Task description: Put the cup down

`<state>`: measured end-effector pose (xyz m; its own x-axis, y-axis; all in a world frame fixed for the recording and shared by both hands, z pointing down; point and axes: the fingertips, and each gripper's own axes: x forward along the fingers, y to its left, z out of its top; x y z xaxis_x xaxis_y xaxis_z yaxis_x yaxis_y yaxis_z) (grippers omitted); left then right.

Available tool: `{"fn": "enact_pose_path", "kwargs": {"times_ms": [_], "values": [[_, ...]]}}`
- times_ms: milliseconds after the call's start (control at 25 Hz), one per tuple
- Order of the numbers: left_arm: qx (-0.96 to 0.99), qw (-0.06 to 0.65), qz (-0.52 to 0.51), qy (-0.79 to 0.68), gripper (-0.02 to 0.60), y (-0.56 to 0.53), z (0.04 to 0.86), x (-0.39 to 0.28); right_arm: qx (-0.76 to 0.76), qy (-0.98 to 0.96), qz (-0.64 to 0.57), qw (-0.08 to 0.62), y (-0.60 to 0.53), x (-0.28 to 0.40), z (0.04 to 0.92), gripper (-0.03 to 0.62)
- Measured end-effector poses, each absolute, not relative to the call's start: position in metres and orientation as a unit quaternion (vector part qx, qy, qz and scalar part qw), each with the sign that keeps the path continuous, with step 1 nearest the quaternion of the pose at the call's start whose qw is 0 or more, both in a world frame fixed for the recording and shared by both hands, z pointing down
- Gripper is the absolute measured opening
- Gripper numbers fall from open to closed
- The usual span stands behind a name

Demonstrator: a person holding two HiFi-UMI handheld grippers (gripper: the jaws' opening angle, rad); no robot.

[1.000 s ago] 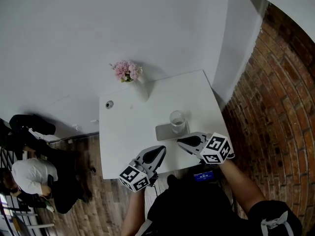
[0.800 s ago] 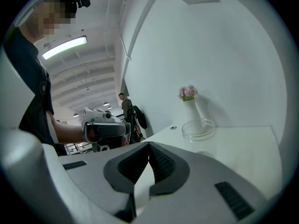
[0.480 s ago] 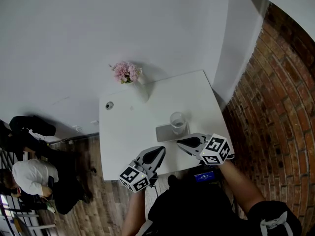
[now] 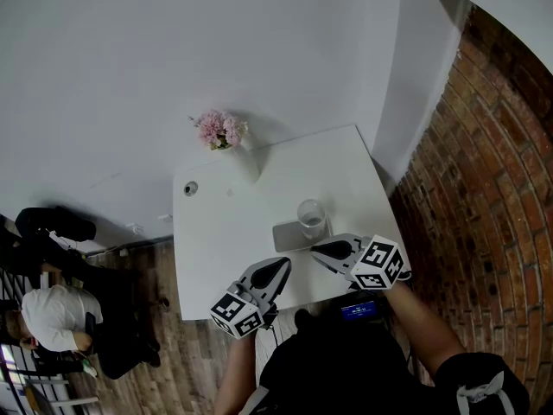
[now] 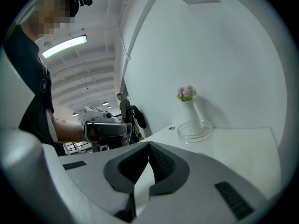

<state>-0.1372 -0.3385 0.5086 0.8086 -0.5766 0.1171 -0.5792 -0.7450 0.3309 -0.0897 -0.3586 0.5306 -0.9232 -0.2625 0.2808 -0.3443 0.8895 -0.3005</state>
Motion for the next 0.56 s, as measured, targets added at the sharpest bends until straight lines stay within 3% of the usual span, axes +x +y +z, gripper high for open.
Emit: {"fn": "enact_pose_path", "kwargs": {"times_ms": [560], "values": [[0.936, 0.182, -0.005, -0.3, 0.008, -0.3404, 0.506, -0.1341, 0.166, -0.964, 0.175, 0.115, -0.3624, -0.0868, 0.5303, 0.012]]}}
